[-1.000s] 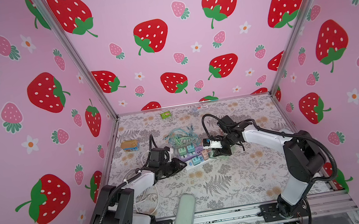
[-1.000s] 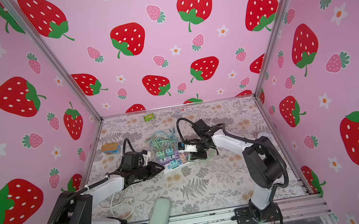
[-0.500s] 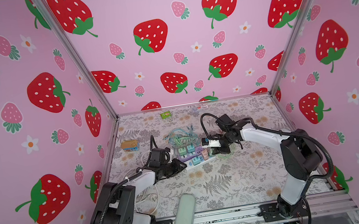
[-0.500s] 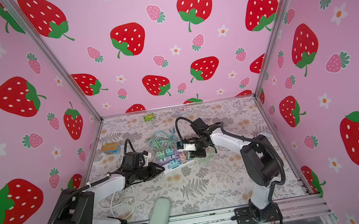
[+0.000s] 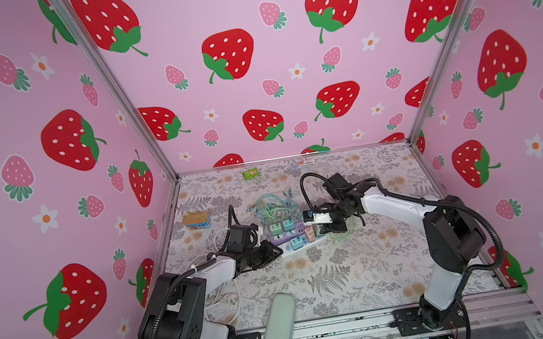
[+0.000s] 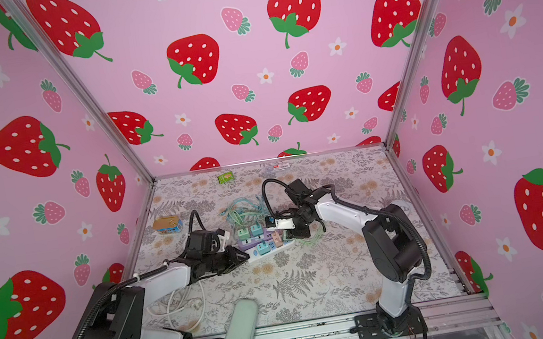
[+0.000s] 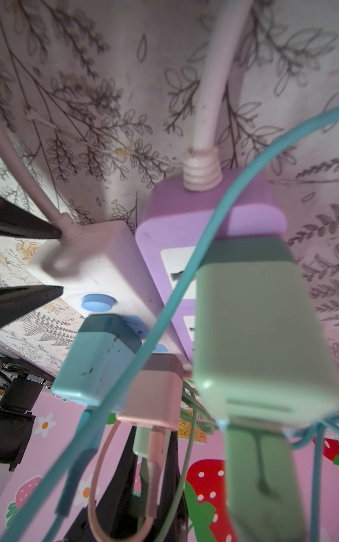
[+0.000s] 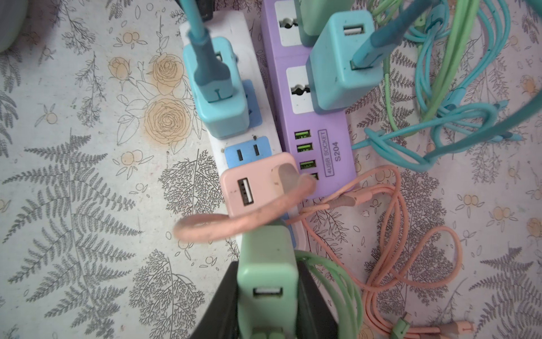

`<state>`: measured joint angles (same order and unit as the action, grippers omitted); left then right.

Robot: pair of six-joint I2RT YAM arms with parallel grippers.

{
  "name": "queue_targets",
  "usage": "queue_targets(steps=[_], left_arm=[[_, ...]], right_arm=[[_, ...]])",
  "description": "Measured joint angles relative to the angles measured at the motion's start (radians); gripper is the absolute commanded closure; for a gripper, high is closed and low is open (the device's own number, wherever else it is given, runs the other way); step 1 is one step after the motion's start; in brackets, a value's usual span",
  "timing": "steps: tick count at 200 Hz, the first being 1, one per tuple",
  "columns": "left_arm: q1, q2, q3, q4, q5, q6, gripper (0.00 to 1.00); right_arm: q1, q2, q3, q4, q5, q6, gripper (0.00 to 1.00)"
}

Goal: Insert the plug

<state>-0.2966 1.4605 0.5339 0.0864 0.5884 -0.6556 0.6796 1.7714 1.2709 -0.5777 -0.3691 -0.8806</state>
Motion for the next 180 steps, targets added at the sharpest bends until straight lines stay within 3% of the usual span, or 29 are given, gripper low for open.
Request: queue_targets(steps=[76,180], left_arm=[[-0.002,0.008,0.019,-0.009,-0.020,0.002,0.71],[0.004,0.029,0.060,-0.046,-0.083,0.034,0.71]], right_arm=[[0.047,-0.040,-0.048,0.036,0.063,0.021,0.84],[0.100,-0.095,-0.129,0.055,0.066,0.082,0.84]])
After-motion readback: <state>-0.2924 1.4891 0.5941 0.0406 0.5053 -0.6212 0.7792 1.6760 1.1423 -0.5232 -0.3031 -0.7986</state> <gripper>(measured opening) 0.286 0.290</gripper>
